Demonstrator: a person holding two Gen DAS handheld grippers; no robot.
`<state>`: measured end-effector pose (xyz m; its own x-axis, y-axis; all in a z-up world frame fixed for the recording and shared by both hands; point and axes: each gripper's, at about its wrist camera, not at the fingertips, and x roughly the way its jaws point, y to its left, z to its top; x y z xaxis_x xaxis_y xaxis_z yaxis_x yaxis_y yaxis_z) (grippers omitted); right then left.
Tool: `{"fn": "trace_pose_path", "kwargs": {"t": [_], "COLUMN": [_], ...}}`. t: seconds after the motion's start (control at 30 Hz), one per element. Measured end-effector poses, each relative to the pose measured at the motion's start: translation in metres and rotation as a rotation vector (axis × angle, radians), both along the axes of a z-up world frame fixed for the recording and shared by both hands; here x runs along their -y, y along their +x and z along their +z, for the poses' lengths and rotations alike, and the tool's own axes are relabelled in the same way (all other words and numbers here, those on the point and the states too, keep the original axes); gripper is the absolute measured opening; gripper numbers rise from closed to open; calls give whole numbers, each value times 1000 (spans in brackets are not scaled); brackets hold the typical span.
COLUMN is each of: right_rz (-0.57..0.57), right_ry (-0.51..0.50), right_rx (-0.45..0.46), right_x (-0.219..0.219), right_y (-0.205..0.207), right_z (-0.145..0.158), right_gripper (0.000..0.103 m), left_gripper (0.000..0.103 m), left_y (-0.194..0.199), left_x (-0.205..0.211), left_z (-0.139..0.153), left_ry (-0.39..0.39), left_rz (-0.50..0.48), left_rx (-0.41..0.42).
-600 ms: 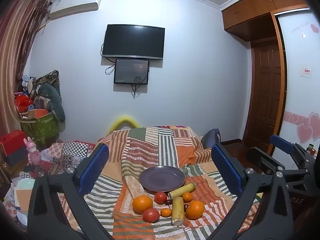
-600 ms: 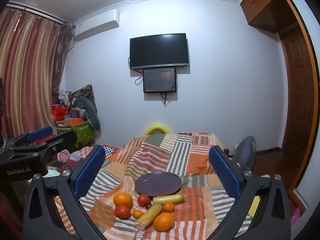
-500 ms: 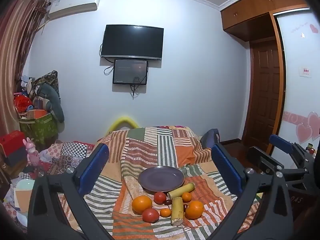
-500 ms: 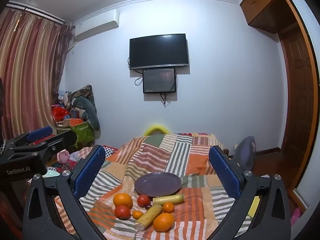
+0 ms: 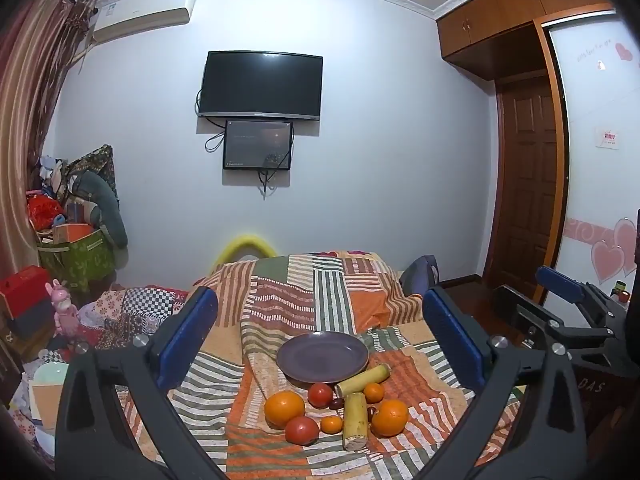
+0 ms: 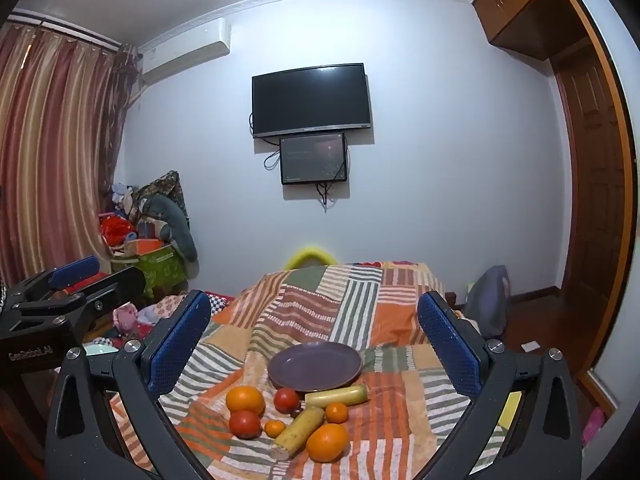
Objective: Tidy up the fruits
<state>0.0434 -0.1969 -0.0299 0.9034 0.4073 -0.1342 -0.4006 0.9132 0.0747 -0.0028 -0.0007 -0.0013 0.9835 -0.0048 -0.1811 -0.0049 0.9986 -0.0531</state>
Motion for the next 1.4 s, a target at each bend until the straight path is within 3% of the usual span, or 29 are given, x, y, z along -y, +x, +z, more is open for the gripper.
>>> {"fn": "trace_pose_path", "kwargs": {"t": [1.4], "right_rz": [4], "right_ry": [2], "right_rx": [15], "right_x": [-4], "right_y": [-5], "right_z": [1], "right_gripper": [103], "left_gripper": [103], "left_y": [1], "left_x": [3], "left_z": [-1], "left_ry": [7], "left_rz": [8], "left_rx": [-4]}}
